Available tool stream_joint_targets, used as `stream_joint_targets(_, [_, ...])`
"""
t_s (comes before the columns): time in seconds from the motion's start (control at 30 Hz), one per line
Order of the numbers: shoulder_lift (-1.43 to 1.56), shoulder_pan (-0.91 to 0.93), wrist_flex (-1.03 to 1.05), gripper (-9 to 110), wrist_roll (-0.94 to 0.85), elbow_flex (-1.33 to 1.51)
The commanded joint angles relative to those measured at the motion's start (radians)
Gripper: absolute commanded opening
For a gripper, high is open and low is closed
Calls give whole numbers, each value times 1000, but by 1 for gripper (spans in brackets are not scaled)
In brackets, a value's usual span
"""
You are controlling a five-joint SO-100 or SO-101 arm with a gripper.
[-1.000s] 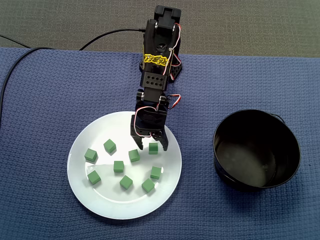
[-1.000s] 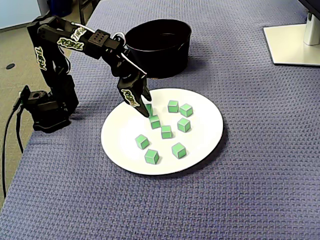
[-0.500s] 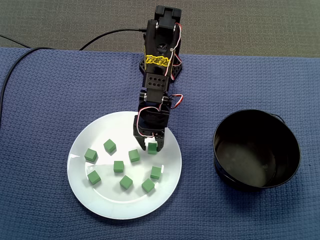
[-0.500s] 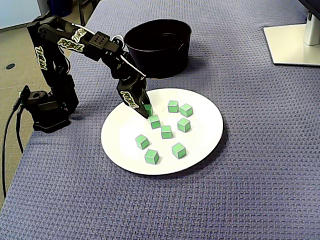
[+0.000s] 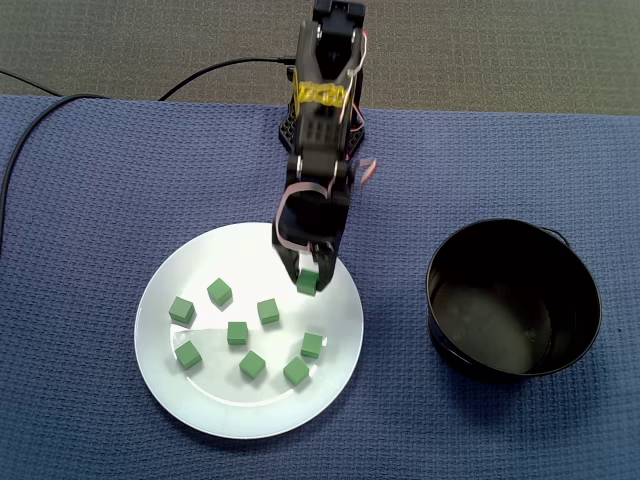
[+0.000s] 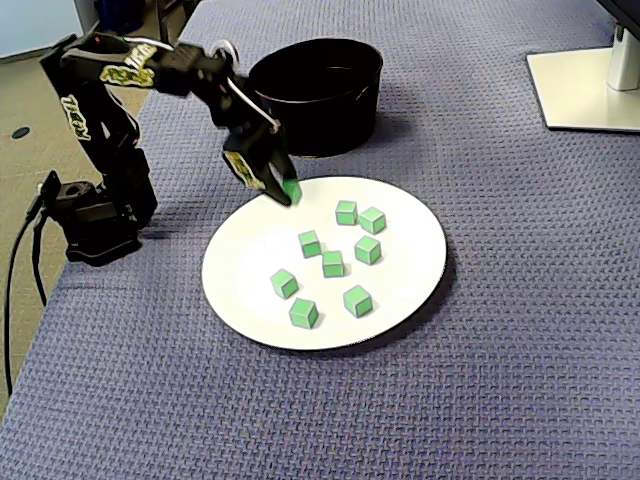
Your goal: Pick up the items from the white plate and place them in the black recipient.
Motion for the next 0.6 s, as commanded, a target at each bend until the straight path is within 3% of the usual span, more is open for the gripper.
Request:
stream_joint_targets(0.0, [195, -51, 229, 0, 325, -242])
stream_joint_targets(0.1, [230, -149, 405, 0, 532, -446])
stream_joint_targets(0.23, [48, -334, 609, 1, 738, -870])
stream_joint_targets(0.47, [-706, -653, 989, 2, 769, -1913])
stream_joint_targets(0.57, [-927, -698, 1037, 1, 715, -2095])
